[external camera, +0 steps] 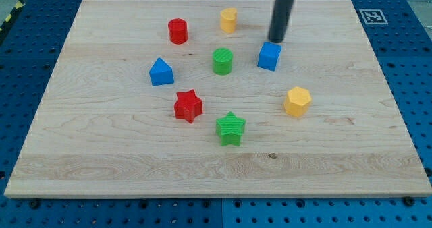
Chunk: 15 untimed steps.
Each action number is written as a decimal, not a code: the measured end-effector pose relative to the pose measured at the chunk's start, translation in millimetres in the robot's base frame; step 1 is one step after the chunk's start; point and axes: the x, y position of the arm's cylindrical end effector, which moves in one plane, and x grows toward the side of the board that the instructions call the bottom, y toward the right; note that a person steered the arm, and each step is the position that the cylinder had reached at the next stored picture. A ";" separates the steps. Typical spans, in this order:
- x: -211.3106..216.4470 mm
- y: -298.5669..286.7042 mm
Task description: Push the red circle towards the top left corner of the board
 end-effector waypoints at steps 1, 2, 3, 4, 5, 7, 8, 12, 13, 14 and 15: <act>0.5 -46.2; 0.6 -53.7; 0.6 -109.6; 0.6 -130.5; -9.3 -131.0; -20.9 -185.6; -15.3 -199.2; -19.4 -265.7; -40.7 -289.3; -53.7 -303.4; -33.8 -303.7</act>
